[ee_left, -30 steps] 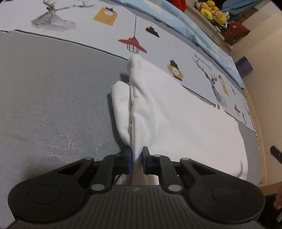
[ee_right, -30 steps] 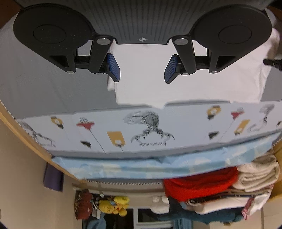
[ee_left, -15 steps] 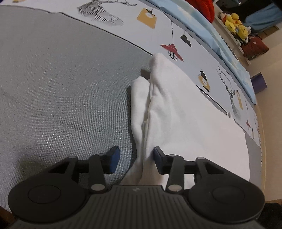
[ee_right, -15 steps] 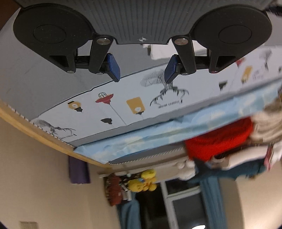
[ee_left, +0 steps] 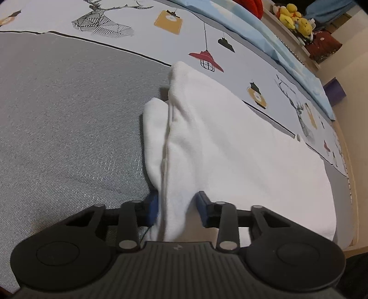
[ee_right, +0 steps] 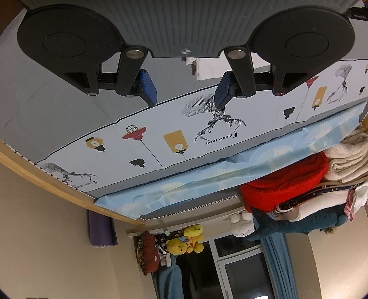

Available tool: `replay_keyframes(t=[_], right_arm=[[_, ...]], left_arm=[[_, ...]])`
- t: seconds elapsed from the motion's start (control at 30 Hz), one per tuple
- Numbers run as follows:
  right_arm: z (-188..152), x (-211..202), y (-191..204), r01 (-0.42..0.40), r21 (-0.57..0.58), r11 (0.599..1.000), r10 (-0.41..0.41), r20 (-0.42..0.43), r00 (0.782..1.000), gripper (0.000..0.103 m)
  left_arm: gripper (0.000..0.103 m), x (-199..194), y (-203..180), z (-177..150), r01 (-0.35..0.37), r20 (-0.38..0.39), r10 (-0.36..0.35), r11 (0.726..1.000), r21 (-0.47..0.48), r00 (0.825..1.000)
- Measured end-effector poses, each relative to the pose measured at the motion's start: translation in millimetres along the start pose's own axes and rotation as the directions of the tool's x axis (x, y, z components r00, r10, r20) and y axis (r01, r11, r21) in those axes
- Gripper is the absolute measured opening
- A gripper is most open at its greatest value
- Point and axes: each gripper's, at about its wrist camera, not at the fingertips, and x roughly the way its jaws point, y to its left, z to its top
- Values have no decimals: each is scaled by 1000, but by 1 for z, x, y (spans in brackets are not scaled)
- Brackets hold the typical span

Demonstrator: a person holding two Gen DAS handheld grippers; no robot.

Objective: Fold small clothes

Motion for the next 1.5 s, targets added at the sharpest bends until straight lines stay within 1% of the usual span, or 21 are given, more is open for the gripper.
replay_keyframes(t=[0.03, 0.1, 0.13, 0.27, 0.47, 0.63, 0.73, 0.8, 0.93, 1.0, 1.1, 1.2, 1.27, 1.3, 1.37, 1.4, 1.43, 1.5], right_arm=[[0, 0, 0, -3, -1, 1000, 3, 0, 1000, 58], [-1, 0, 1, -11, -9, 1000, 11, -2, 1000, 58], [-2, 0, 2, -16, -18, 1000, 16, -3, 1000, 58], [-2, -1, 3, -33, -33, 999, 33, 1, 999, 58], [-1, -2, -2, -54, 7, 999, 54, 9, 998, 58], [-3, -6, 4, -101, -6, 995, 101, 25, 995, 58], [-3, -11, 3, -127, 12, 992, 126, 42, 991, 58], [-3, -14, 0, -143, 26, 989, 142, 55, 988, 58], [-4, -24, -2, -148, 0, 989, 147, 85, 985, 58], [-5, -29, -4, -145, -26, 989, 147, 96, 985, 58], [-6, -35, -9, -138, -39, 990, 141, 103, 985, 58], [-7, -40, -18, -129, -29, 991, 132, 106, 986, 58], [-7, -43, -22, -123, -26, 992, 125, 110, 986, 58], [-7, -43, -24, -123, -27, 992, 125, 110, 986, 58], [-8, -43, -25, -120, -29, 992, 122, 103, 987, 58], [-8, -42, -25, -117, -34, 993, 120, 97, 988, 58], [-8, -41, -24, -113, -43, 993, 117, 91, 989, 58], [-9, -40, -22, -112, -60, 992, 117, 83, 990, 58]], left_arm=[[27, 1, -1, 1, -3, -2, 3, 1000, -1, 1000], [19, 3, -2, 2, -4, -6, 4, 1000, -9, 1000], [17, 3, -3, 3, -7, -7, 7, 1000, -14, 1000], [14, -2, -5, 4, -18, -4, 18, 1000, -21, 1000], [13, -19, -28, 10, -33, 15, 32, 998, 56, 999], [13, -36, -58, 15, 8, 44, -14, 993, 119, 999], [12, -39, -86, 15, 39, 48, -47, 987, 153, 998], [12, -35, -109, 12, 68, 38, -76, 980, 186, 996], [12, -20, -169, 7, 133, 9, -139, 963, 236, 990], [12, -13, -204, 5, 185, -4, -190, 950, 250, 982], [12, 0, -260, 0, 268, -31, -269, 928, 259, 963], [12, 20, -308, -11, 307, -51, -304, 919, 247, 951], [15, 35, -333, -21, 327, -63, -322, 912, 246, 945], [19, 42, -341, -25, 335, -74, -327, 910, 242, 942], [26, 49, -349, -30, 379, -113, -363, 899, 217, 925], [28, 48, -350, -29, 393, -110, -378, 895, 209, 919], [28, 42, -349, -27, 394, -93, -383, 892, 220, 919], [28, 30, -345, -20, 371, -70, -366, 892, 259, 928]])
